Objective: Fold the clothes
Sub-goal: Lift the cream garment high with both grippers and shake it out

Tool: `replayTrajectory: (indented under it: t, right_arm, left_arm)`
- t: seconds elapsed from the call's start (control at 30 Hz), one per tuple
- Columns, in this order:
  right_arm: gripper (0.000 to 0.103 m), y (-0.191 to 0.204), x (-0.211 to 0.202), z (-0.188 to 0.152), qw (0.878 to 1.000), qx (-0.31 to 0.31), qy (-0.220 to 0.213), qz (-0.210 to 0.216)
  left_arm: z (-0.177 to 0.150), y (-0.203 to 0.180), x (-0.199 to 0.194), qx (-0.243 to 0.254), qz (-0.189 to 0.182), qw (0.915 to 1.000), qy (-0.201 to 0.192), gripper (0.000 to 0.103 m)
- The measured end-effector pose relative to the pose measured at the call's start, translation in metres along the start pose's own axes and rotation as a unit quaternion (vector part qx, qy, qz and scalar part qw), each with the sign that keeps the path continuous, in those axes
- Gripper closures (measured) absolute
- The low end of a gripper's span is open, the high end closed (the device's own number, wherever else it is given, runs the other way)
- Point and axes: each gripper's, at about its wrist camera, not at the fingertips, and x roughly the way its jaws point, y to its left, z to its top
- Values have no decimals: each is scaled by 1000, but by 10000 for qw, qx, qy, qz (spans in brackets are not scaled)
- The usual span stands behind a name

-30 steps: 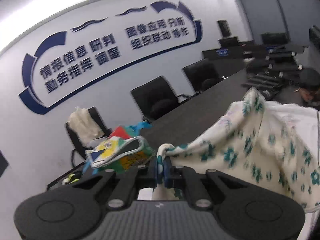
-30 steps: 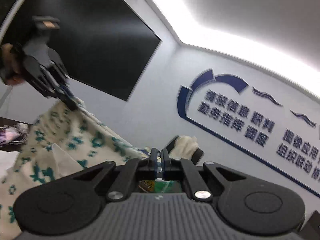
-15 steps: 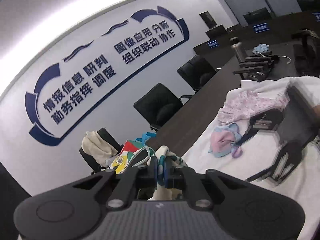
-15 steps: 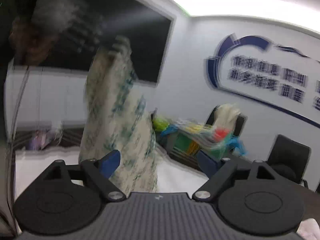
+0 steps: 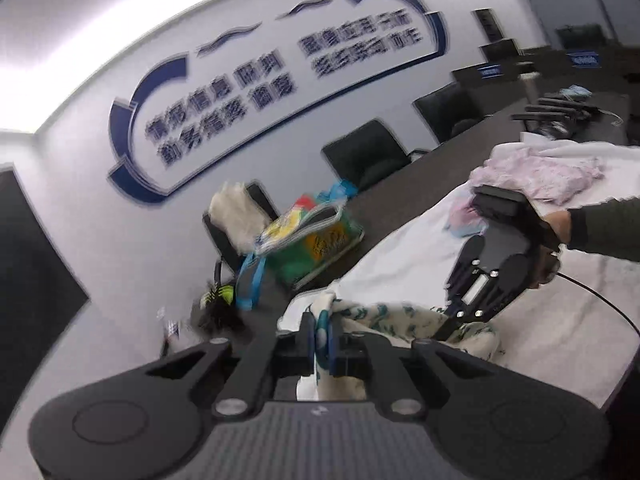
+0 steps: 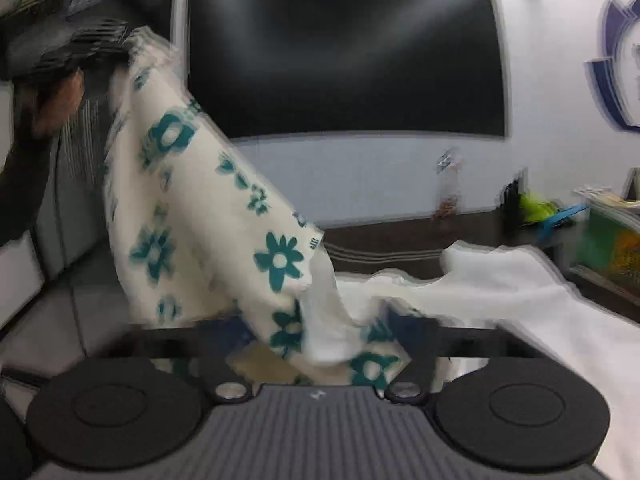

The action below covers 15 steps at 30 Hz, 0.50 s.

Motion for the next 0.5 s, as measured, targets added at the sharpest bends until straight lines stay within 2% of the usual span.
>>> replayTrajectory:
  t: [0.03,0.07,0.13,0.2,0.3,0.4,0.43,0.5]
  right_arm:
    - [100,2,9,0,9999,-45,127,1]
    - [100,3,6,3,9997,-148,-10,-218]
    - [101,4,-14,17,9939,-304,-514,-928]
    - [101,-1,-41,39,9796,-423,-922,-1733]
    - [101,-3,-94,89,9437,-700,-1308,-2958]
    - [101,2,-149,138,8971,-1034,-1637,-3971]
    - [101,7,-166,153,8823,-1162,-1715,-4227]
    - [101,30,-190,168,8656,-1471,-1695,-4477]
  left_arm:
    - [1,8,7,-96,90,9999,87,98]
    - [5,13,12,-93,117,9998,131,98]
    - [21,22,24,-18,85,9999,94,98]
    - [45,27,40,75,101,9999,-2,98]
    - [88,37,70,68,369,9990,-230,99]
    - [126,39,73,37,422,9972,-617,99]
    - [133,38,65,37,365,9963,-775,99]
    - [140,35,50,17,211,9945,-1024,98]
